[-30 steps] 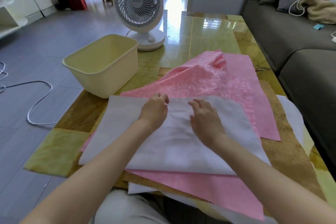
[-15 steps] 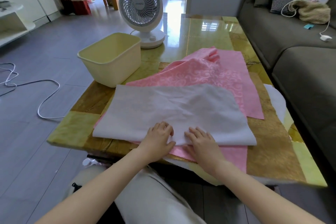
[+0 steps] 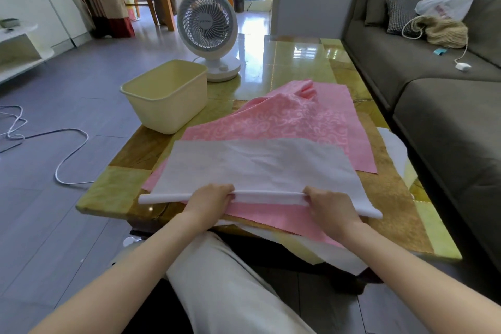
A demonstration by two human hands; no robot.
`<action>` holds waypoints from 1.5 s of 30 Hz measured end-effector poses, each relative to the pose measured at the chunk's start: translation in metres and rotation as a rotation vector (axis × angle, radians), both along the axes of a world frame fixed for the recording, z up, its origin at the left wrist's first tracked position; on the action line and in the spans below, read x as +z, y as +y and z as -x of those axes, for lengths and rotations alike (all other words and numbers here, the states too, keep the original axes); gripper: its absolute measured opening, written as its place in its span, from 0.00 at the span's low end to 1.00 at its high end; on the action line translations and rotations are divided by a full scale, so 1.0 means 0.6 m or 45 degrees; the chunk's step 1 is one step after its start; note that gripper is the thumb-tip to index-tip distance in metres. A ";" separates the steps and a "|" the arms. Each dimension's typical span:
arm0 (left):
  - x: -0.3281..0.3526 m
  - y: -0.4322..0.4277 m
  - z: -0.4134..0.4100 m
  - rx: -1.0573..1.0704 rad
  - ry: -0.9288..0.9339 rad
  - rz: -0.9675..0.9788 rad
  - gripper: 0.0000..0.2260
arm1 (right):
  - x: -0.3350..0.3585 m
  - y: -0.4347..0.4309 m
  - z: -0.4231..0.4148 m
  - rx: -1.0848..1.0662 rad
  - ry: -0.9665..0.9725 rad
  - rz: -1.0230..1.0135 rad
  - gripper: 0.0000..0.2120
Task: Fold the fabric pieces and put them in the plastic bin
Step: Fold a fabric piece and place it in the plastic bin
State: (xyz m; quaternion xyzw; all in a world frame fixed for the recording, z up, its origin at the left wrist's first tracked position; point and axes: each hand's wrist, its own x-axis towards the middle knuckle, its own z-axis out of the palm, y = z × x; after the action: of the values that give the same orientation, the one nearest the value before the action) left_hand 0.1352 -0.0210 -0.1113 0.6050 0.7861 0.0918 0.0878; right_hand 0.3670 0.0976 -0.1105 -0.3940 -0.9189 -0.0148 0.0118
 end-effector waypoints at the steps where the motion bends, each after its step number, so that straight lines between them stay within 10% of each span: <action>1: 0.006 -0.002 -0.001 -0.034 -0.029 0.057 0.10 | 0.002 -0.001 -0.007 0.010 -0.007 -0.004 0.08; 10: 0.053 0.031 0.025 -0.145 -0.382 0.357 0.21 | 0.038 0.042 -0.023 0.067 -0.045 0.197 0.13; 31: -0.001 0.142 0.073 0.147 0.087 0.111 0.08 | 0.014 0.164 0.102 -0.176 0.061 0.150 0.11; 45: -0.011 0.149 0.088 0.115 -0.054 0.078 0.09 | 0.005 0.156 0.126 -0.086 0.016 0.171 0.12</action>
State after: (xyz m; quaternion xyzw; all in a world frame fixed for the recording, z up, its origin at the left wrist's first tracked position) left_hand 0.0821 0.0685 -0.1177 0.5637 0.8131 0.0844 0.1186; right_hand 0.2914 0.1912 -0.1073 -0.4247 -0.9039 0.0488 -0.0092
